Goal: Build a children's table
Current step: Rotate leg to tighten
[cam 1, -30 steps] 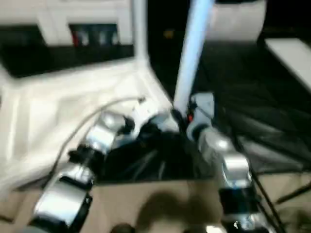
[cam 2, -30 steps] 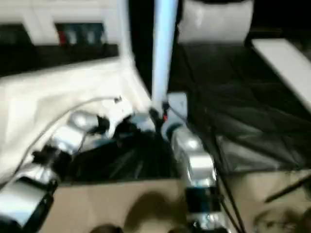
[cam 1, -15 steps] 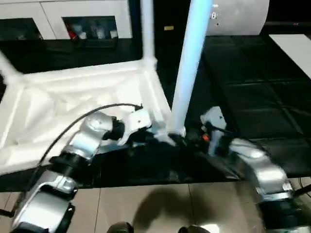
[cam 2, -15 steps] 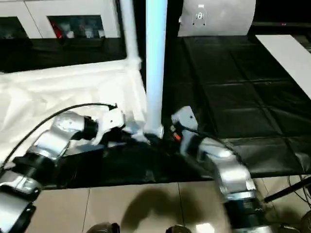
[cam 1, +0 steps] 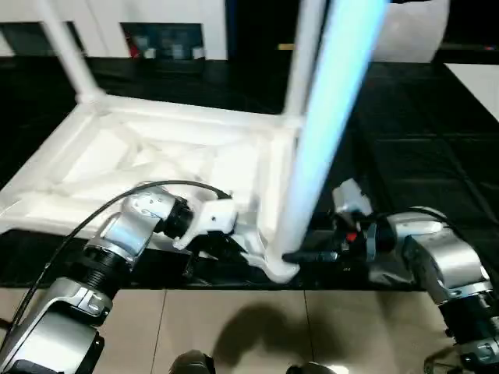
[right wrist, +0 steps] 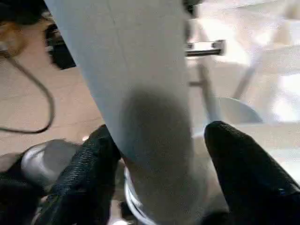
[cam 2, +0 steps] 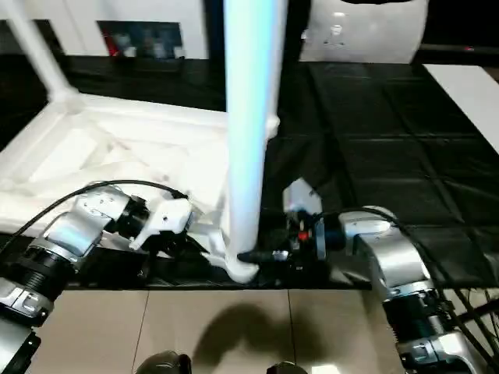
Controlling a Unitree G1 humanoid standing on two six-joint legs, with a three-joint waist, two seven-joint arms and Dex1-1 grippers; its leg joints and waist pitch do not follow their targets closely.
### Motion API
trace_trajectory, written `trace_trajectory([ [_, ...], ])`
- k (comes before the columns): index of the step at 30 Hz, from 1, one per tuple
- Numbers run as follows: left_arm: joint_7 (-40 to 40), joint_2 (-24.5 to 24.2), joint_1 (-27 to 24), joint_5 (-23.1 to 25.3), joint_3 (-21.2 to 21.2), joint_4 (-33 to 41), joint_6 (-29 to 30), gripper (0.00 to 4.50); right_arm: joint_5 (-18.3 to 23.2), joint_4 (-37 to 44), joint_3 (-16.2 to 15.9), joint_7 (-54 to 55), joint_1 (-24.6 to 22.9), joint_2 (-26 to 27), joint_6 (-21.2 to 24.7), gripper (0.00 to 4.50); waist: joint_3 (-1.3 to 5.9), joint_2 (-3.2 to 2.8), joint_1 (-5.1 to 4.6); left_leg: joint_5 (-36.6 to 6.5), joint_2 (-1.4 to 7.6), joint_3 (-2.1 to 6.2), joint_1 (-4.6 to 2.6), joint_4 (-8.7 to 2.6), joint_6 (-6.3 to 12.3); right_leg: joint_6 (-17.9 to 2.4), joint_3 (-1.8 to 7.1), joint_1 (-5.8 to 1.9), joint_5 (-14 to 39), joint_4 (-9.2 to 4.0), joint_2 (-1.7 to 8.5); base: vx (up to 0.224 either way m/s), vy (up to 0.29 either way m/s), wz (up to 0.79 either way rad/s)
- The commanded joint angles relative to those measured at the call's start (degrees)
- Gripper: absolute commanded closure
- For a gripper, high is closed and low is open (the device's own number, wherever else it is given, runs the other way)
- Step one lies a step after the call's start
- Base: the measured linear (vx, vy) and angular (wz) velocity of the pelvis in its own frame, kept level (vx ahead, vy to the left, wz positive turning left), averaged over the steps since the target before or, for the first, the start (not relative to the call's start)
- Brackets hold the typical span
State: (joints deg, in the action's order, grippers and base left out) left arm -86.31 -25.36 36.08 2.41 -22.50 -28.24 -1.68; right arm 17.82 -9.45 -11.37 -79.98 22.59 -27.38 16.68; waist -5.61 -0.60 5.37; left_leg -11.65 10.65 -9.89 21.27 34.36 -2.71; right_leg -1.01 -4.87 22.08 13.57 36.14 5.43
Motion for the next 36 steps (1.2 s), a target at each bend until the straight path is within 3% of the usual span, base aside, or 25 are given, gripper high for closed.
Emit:
trace_trajectory([
  [1,-2.8,0.41,-0.4,-0.02,-2.59,0.76,-1.02,4.5,0.37,0.05,-0.54,-1.81,0.73,-0.69,-0.53,1.68,4.02,1.01,-0.29,1.63,3.13,0.53,-0.62,-3.6,9.12,-17.71,3.33,-2.53,-5.97,-2.8,3.82,0.0,0.0,0.0],
  [11,-3.59,0.03,-0.71,-0.12,-3.06,0.63,-1.92,4.5,1.58,-1.54,-2.09,-5.58,1.96,-0.69,-0.02,2.41,4.07,1.17,-0.05,1.61,3.14,0.51,-0.59,-3.59,8.93,-17.85,3.26,-2.58,-5.49,-2.87,3.87,0.0,0.0,0.0],
  [13,-3.68,-0.11,-0.66,0.03,-3.22,0.45,-1.95,4.5,2.07,-1.08,-2.43,-6.37,1.75,-1.08,1.02,2.46,4.11,1.18,0.07,1.54,3.14,0.5,-0.57,-3.55,8.9,-17.94,3.27,-2.65,-5.74,-2.82,3.86,0.0,0.0,0.0],
  [14,-3.63,-0.13,-0.65,0.09,-3.24,0.39,-1.93,4.5,2.17,-0.87,-2.5,-6.48,1.61,-1.17,1.3,2.47,4.12,0.86,0.19,1.63,3.14,0.55,-0.58,-3.54,8.86,-17.94,3.24,-2.63,-5.77,-2.78,3.87,0.0,0.0,0.0],
  [17,-3.17,-0.11,-0.65,0.15,-3.19,0.19,-1.59,4.5,2.5,-0.08,-2.52,-6.65,0.91,-1.31,2.12,2.49,4.15,1.05,0.27,1.43,3.17,0.52,-0.63,-3.56,8.62,-18.08,3.26,-2.64,-5.98,-2.8,3.87,0.0,0.0,0.0],
  [18,-2.72,0.05,-0.67,0.07,-2.97,0.07,-1.16,4.5,2.64,0.29,-2.43,-6.58,0.6,-1.27,2.51,2.49,4.1,0.6,0.36,1.33,3.17,0.6,-0.61,-3.56,8.43,-18.12,3.25,-2.61,-5.87,-2.78,3.88,0.0,0.0,0.0],
  [23,2.13,2.16,-0.17,-0.25,-1.27,-0.6,3.51,4.5,3.98,3.14,-0.36,0.15,-1.0,0.65,6.62,2.49,4.08,0.91,0.58,1.75,3.23,0.55,-0.65,-3.56,8.44,-18.22,3.35,-2.67,-7.05,-2.79,3.85,0.0,0.0,0.0],
  [26,6.41,3.61,0.78,0.86,-0.56,-2.13,5.93,4.5,2.65,3.5,1.17,7.15,-1.52,3.17,7.34,2.49,3.73,1.04,0.37,-0.79,3.07,0.58,-0.52,-3.99,6.77,-17.26,3.32,-2.72,-2.04,-3.41,4.0,0.0,0.0,0.0],
  [27,8.57,4.47,1.35,1.3,-0.13,-3.13,7.61,4.5,1.69,3.64,1.62,10.38,-1.77,4.46,7.35,2.49,3.58,0.99,0.14,-4.29,3.03,0.54,-0.75,-4.36,4.52,-16.05,3.39,-2.64,3.84,-4.19,4.1,0.0,0.0,0.0],
  [29,12.24,6.73,2.42,0.86,1.26,-4.68,10.1,4.5,0.37,3.94,2.71,16.81,-2.1,7.55,8.05,2.49,3.37,1.02,-0.32,-6.25,2.96,0.6,-0.69,-4.69,2.56,-14.8,3.51,-2.56,7.52,-4.63,4.04,0.0,0.0,0.0],
  [30,13.69,7.67,2.86,0.62,1.84,-5.23,11.12,4.5,-0.11,4.0,3.13,19.35,-2.15,8.82,8.66,2.5,3.38,0.96,-0.43,-6.55,2.94,0.66,-0.81,-4.75,2.08,-14.5,3.48,-2.47,8.19,-4.7,4.05,0.0,0.0,0.0],
  [32,17.88,9.99,4.31,0.86,2.77,-7.23,12.51,4.5,-0.89,4.01,3.7,24.24,-1.99,11.8,9.9,2.5,3.25,1.23,-1.03,-6.5,2.72,0.86,-0.31,-5.0,1.22,-13.18,3.36,-2.73,10.42,-4.88,3.95,0.0,0.0,0.0],
  [34,23.26,12.74,5.96,1.4,3.79,-9.79,13.45,4.5,-2.31,3.36,4.34,30.68,-1.31,15.65,11.03,2.51,2.96,1.24,-1.77,-7.87,2.59,0.75,-0.49,-5.1,0.74,-12.19,3.56,-2.16,13.06,-5.5,3.86,0.0,0.0,0.0],
  [35,27.35,14.77,7.12,1.56,4.72,-11.6,14.0,4.5,-3.53,1.89,4.92,36.06,-0.26,18.65,11.26,2.51,3.19,1.35,-1.83,-7.7,2.44,0.82,-0.41,-4.99,0.79,-11.57,3.6,-2.51,14.02,-5.59,4.03,0.0,0.0,0.0],
  [36,28.69,15.41,7.49,1.61,5.03,-12.17,14.16,4.5,-3.93,1.31,5.11,37.84,0.13,19.63,11.24,2.51,3.13,1.36,-2.0,-6.97,2.35,0.7,-0.37,-4.97,0.74,-11.35,3.69,-2.31,13.75,-5.61,3.92,0.0,0.0,0.0],
])
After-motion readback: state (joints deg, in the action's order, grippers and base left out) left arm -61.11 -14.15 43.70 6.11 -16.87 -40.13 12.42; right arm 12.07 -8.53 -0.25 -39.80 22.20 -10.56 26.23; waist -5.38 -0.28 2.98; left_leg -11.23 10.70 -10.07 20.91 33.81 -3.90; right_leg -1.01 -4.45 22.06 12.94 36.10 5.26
